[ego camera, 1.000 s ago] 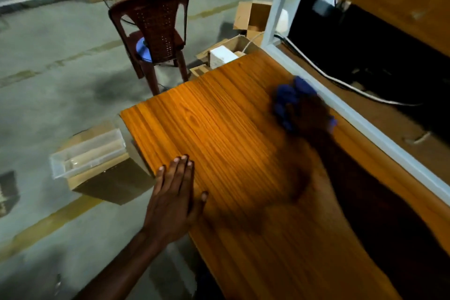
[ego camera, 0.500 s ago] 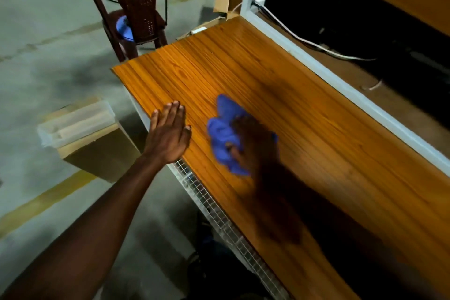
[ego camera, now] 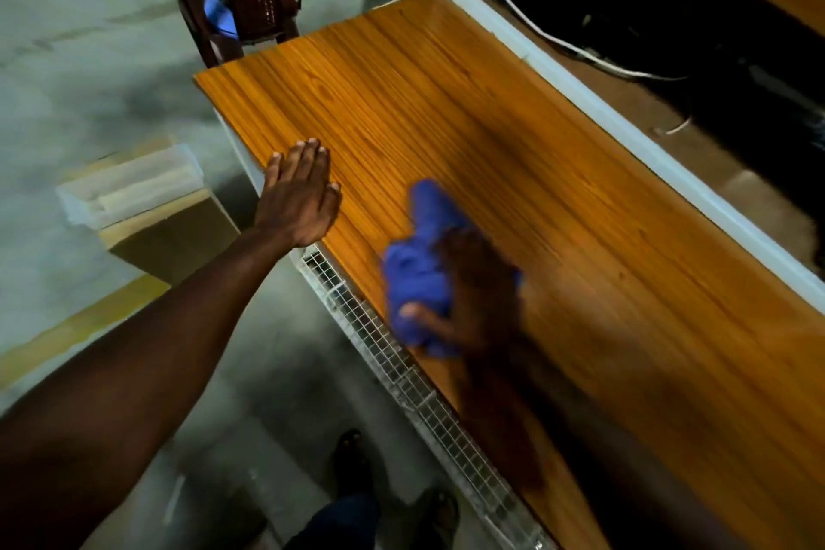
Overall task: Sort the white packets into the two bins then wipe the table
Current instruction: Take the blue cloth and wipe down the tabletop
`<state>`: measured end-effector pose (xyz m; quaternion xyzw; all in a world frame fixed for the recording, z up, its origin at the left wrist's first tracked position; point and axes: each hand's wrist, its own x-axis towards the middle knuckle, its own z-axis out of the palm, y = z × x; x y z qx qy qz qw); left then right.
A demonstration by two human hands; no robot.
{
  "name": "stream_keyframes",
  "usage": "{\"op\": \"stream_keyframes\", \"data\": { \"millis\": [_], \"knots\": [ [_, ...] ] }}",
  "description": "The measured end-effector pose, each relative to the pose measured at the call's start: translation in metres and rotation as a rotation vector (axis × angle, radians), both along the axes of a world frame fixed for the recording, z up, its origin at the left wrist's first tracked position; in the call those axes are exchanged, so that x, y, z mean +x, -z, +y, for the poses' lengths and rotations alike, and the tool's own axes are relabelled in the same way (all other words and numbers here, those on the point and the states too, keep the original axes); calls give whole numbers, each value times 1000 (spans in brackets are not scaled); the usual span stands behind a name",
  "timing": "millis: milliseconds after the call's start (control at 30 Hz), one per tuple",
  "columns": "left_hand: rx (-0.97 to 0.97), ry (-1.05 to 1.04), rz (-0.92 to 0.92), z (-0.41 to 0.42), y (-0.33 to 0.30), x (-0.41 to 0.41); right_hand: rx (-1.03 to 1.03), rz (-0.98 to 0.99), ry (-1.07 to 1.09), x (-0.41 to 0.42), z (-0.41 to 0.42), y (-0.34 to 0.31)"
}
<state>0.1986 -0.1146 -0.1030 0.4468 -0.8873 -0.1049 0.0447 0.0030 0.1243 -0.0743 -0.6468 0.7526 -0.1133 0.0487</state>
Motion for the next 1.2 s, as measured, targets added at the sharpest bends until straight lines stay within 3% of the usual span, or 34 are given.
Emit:
{"op": "stream_keyframes", "data": {
  "millis": [67, 167, 300, 400, 567, 667, 833, 900, 967, 1033, 1133, 1200],
  "knots": [
    [13, -20, -23, 1, -2, -1, 51, 60, -139, 47, 14, 5],
    [44, -12, -43, 14, -13, -8, -54, 35, -116, -1, 17, 14],
    [1, 186, 13, 92, -33, -51, -22, 66, 301, -142, 49, 11],
    [75, 319, 29, 167, -30, -99, 56, 78, 591, -241, 94, 9],
    [21, 315, -96, 216, -5, -130, 156, 48, 845, -300, 134, 0],
    [-16, 309, -123, 214, -4, -131, 109, 1, 708, -235, 125, -3],
    [-63, 325, -150, 212, -2, -130, -88, 54, 111, -21, 180, 9],
    [-114, 343, -147, 210, 2, -128, -53, 53, -75, 0, 214, 13],
    [-112, 328, -128, 210, 1, -128, -94, 69, -105, -35, 223, 16],
    [-92, 307, -110, 213, -2, -131, -115, 99, 61, -102, 220, 24],
    [-70, 324, -93, 214, -5, -130, -20, 92, 525, -233, 232, 17],
    [-64, 327, -94, 214, -5, -129, 20, 66, 722, -311, 254, 3]
  ]
}}
